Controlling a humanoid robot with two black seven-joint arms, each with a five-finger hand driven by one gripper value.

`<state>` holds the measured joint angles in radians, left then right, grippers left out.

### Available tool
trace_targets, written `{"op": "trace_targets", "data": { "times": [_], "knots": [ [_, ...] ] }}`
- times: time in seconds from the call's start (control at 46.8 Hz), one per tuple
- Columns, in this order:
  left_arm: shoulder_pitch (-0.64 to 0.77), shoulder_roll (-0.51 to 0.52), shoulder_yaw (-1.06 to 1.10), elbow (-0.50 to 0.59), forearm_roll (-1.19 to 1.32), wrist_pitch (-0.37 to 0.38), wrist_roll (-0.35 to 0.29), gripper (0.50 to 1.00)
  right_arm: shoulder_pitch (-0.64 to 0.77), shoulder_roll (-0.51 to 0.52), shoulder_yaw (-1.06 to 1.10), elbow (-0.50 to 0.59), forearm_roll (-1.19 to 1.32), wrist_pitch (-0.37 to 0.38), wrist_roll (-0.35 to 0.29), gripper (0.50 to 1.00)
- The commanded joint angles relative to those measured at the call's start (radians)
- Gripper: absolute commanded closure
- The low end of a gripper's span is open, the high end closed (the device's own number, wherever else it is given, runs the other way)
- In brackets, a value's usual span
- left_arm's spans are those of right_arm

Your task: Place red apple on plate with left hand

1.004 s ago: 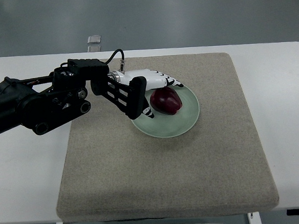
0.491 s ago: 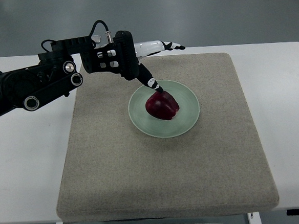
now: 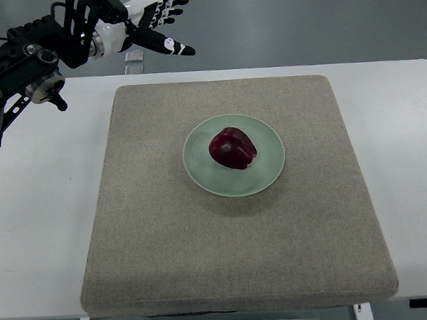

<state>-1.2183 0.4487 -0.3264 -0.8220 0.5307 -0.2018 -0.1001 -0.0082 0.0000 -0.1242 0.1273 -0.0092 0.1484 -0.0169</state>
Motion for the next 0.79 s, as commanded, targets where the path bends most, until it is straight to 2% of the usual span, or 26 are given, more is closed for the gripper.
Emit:
{"op": "trace_targets", "data": {
  "times": [0.0, 0.171, 0.384, 0.534, 0.641, 0.769],
  "knots": [
    [0.009, 0.018, 0.000, 0.006, -0.124, -0.005, 0.040, 0.501, -0.001, 0.000, 0.000, 0.000, 0.000, -0.001, 0.000, 0.536],
    [0.020, 0.079, -0.002, 0.015, -0.345, -0.016, 0.048, 0.501, 0.001, 0.000, 0.000, 0.000, 0.000, -0.001, 0.000, 0.536],
    [0.068, 0.099, -0.002, 0.087, -0.626, -0.152, 0.071, 0.501, -0.001, 0.000, 0.000, 0.000, 0.000, -0.001, 0.000, 0.536],
    [0.109, 0.099, -0.020, 0.138, -0.747, -0.212, 0.099, 0.501, -0.001, 0.000, 0.000, 0.000, 0.000, 0.000, 0.000, 0.536],
    [0.144, 0.096, -0.069, 0.173, -0.772, -0.258, 0.141, 0.501, -0.001, 0.000, 0.000, 0.000, 0.000, 0.000, 0.000, 0.536],
    [0.157, 0.097, -0.120, 0.187, -0.775, -0.268, 0.166, 0.501, -0.001, 0.000, -0.002, 0.002, -0.003, 0.005, 0.000, 0.536]
  ]
}}
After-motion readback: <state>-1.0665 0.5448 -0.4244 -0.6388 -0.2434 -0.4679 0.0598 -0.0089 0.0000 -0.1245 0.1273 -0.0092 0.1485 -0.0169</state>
